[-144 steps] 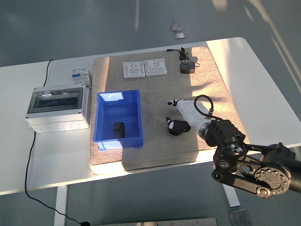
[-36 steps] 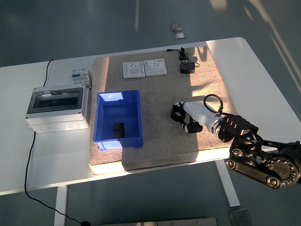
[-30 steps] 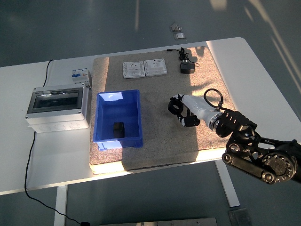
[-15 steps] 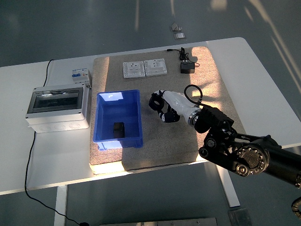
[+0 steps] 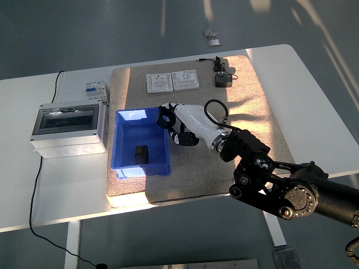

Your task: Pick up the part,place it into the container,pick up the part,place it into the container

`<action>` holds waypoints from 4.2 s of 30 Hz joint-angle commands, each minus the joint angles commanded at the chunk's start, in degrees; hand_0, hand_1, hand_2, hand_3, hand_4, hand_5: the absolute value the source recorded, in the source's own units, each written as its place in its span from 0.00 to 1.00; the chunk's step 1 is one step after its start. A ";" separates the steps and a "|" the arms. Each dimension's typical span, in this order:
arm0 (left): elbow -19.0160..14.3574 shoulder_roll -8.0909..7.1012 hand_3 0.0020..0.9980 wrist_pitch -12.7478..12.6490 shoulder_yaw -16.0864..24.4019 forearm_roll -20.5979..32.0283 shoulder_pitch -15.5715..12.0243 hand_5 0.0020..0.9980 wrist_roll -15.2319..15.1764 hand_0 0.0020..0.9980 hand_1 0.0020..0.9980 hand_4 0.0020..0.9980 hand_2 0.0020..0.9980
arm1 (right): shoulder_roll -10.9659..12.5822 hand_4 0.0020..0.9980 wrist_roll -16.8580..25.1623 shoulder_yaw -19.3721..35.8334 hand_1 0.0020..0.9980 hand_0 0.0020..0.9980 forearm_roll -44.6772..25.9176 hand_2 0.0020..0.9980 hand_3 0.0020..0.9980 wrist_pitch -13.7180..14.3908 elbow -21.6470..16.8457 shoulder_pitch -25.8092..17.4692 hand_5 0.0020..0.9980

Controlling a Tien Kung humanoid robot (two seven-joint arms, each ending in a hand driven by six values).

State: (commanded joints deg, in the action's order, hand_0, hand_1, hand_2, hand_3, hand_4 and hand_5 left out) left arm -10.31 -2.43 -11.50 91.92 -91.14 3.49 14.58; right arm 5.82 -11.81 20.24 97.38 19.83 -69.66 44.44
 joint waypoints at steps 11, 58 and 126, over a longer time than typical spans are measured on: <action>0.00 0.06 0.58 0.01 -0.04 0.02 0.40 0.68 -0.06 0.59 0.63 0.54 0.66 | -1.83 0.37 0.47 -5.11 0.58 0.59 4.96 0.66 0.59 -6.03 1.60 3.06 0.00; 0.00 -0.11 0.66 5.38 -1.21 2.19 0.69 0.77 5.26 0.61 0.65 0.66 0.68 | 1.49 0.72 4.98 6.82 1.00 1.00 2.92 0.99 1.00 8.37 0.91 -3.66 0.28; 0.00 0.51 0.60 7.50 -4.86 2.39 -1.22 0.64 2.57 0.65 0.67 0.58 0.67 | 10.97 0.85 34.25 39.17 0.72 0.72 -30.39 0.79 0.80 17.15 -2.61 -28.12 0.52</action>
State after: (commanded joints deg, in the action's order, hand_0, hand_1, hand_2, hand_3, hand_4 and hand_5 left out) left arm -10.31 -1.92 -4.01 87.06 -88.75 2.27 17.15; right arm 16.79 22.44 59.41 66.99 36.98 -72.27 16.32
